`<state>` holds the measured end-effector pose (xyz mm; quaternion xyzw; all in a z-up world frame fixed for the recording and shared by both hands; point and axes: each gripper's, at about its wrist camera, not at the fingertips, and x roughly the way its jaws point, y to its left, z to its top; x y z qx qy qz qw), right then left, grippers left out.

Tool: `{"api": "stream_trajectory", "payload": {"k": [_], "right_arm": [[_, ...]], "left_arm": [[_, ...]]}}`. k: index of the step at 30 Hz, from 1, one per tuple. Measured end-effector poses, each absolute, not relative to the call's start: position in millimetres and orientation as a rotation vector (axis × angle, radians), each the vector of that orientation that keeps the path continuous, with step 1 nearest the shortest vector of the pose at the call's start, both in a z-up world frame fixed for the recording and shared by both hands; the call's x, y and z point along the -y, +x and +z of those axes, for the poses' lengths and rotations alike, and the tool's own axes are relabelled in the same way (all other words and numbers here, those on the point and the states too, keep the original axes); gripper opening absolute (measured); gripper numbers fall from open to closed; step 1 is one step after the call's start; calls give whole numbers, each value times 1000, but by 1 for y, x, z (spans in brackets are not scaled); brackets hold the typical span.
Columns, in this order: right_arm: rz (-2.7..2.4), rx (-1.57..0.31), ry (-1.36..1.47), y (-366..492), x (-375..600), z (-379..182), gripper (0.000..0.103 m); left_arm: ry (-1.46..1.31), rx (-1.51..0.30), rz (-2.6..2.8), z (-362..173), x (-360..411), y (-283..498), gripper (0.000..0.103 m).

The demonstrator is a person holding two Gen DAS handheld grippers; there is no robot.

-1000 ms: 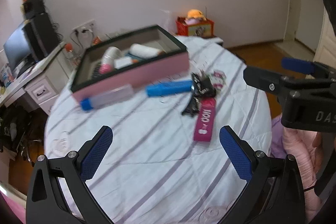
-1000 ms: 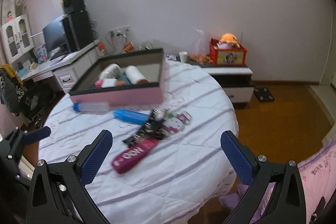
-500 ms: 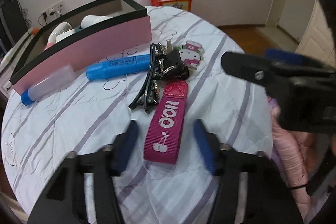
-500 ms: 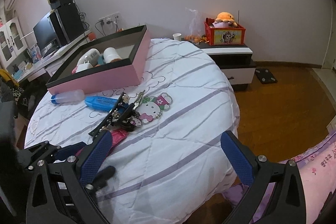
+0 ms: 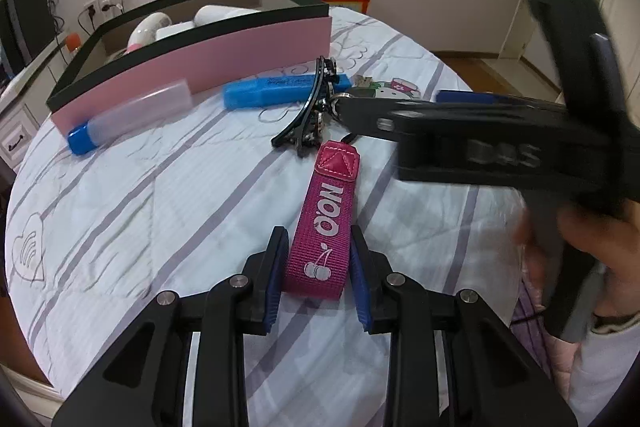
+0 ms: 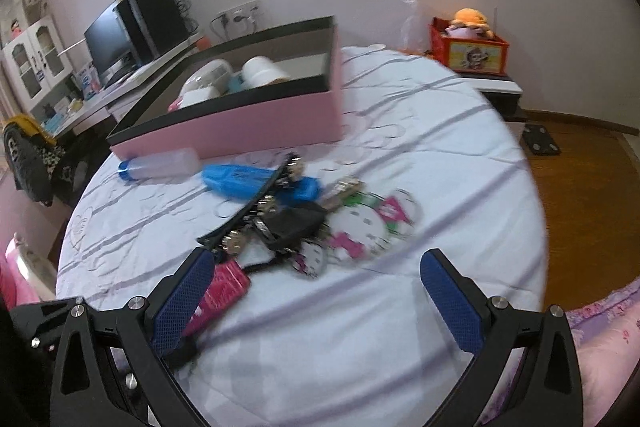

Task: Organize rigid objects
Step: 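Grasp the pink NOO strap with the left gripper while the right gripper grasps the keys, then lift the keychain with both grippers and carry it over the pink box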

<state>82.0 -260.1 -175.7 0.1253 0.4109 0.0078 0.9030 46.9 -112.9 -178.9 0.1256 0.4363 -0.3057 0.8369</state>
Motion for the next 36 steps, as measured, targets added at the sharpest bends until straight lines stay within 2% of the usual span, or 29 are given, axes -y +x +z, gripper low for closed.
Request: {"api": "stream_trajectory", "payload": {"k": [11,13,14,15,19,23,30,36], "right_arm": [[-39,-888,187,107,245,-187,103],[-37,-882,170,105,244,-185,94],[-53,-879,145,104,243,-185,76],[-70,-873,112,101,241,-184,66],[-28,-860,123,97,244,-182,60],[44,-840,133,90,242,-177,49],[120,-796,148,77,237,-162,44],[158,-737,138,65,230,-136,44]], "left_arm": [[245,-908,-666,-182,98,45,32],[239,-909,-669,-183,98,46,32],[237,-909,-670,-183,97,46,33],[232,-909,-673,-183,96,46,33],[223,-909,-674,-184,95,47,33],[223,-905,-670,-182,95,47,33],[214,-881,-668,-174,92,45,32],[196,-842,-660,-160,86,43,30]]}}
